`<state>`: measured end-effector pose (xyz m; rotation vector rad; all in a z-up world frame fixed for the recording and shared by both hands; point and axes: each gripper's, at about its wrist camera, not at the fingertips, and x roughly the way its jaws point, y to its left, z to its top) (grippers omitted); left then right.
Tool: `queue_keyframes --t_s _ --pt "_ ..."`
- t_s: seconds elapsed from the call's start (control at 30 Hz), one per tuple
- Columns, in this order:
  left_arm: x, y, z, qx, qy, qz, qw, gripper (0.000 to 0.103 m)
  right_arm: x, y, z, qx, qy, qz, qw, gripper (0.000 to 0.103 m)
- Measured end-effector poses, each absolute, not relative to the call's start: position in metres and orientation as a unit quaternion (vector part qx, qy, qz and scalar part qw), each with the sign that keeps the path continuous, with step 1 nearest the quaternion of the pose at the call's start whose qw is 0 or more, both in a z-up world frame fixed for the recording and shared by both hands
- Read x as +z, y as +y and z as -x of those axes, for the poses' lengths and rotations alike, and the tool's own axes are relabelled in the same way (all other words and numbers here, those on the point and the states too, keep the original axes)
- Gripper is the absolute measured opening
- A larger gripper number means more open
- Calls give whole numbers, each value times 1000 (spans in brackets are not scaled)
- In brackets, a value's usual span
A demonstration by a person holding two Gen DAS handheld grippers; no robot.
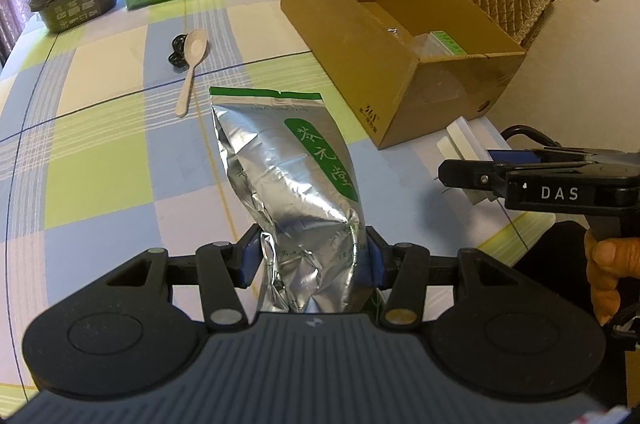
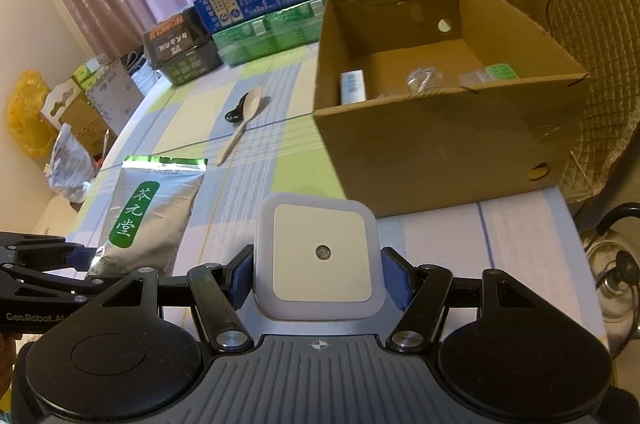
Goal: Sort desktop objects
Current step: 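Carry the tea bag with the left tool while the right tool carries the night light over the box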
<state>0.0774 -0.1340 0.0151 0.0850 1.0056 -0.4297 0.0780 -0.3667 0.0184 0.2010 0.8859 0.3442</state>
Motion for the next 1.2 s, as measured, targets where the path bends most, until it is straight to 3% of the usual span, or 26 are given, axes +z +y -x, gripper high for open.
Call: queue_keyframes --t_s 1.2 --pt "76 -251 -147 -281 422 -55 860 46 96 -453 -139 119 342 -44 931 63"
